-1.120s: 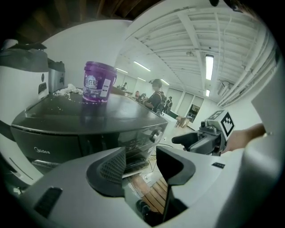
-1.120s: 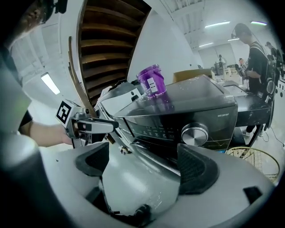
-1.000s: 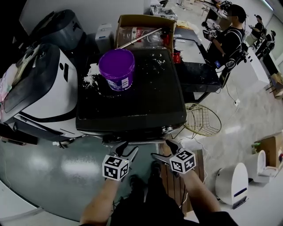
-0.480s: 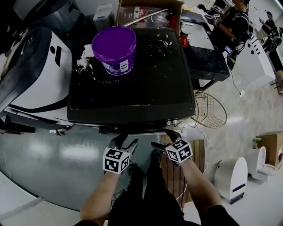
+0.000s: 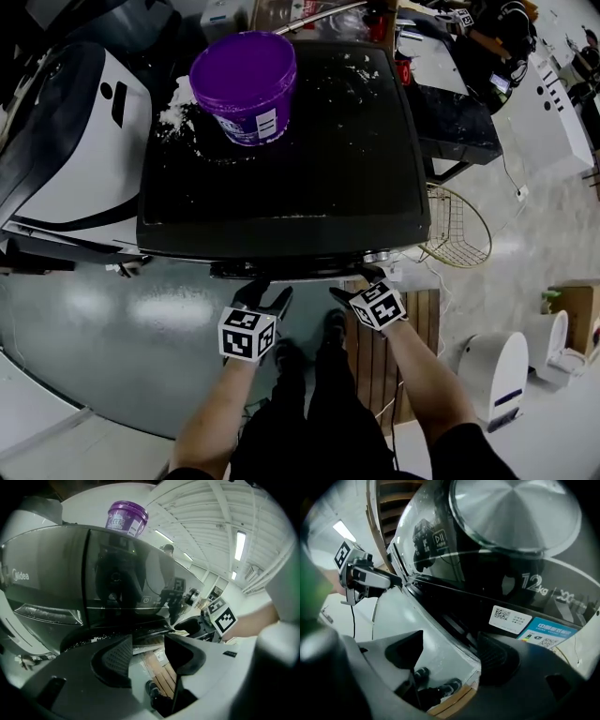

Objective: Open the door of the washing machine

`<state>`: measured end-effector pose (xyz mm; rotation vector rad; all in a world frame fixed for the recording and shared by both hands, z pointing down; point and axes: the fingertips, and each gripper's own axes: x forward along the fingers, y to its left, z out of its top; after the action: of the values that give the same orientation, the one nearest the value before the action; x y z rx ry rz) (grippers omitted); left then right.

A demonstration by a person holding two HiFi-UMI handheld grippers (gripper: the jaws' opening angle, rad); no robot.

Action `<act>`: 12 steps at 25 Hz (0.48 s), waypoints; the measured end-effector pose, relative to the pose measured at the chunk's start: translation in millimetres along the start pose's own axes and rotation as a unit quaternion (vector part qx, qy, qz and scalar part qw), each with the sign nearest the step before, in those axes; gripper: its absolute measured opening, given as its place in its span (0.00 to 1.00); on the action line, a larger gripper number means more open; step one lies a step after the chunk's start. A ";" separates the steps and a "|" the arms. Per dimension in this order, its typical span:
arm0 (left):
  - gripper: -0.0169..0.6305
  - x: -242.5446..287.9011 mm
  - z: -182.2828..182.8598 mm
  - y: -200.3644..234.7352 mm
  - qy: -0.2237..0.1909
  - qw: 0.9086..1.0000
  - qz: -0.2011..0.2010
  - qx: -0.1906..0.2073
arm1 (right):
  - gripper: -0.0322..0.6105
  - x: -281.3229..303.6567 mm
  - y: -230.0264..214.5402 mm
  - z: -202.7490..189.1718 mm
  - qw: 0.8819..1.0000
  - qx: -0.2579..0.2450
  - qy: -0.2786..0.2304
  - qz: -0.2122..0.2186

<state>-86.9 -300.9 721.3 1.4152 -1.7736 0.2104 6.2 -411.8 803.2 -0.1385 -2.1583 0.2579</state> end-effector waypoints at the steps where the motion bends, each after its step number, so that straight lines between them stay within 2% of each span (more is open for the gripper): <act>1: 0.38 0.9 -1.1 1.8 0.001 1.000 0.002 -0.001 | 0.62 3.5 -2.4 -1.1 1.000 -0.008 0.007 -0.002; 6: 0.38 3.1 -8.4 9.6 0.006 1.000 0.008 -0.003 | 0.55 15.9 -3.6 -8.0 0.998 -0.048 0.043 -0.011; 12: 0.37 -0.4 -13.1 13.2 0.005 1.000 0.011 -0.011 | 0.33 19.1 -12.4 -14.4 0.988 -0.122 0.075 -0.057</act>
<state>-91.8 -288.3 734.0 1.3772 -1.7788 0.2090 7.2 -418.3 829.4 -0.1673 -2.0324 -0.0831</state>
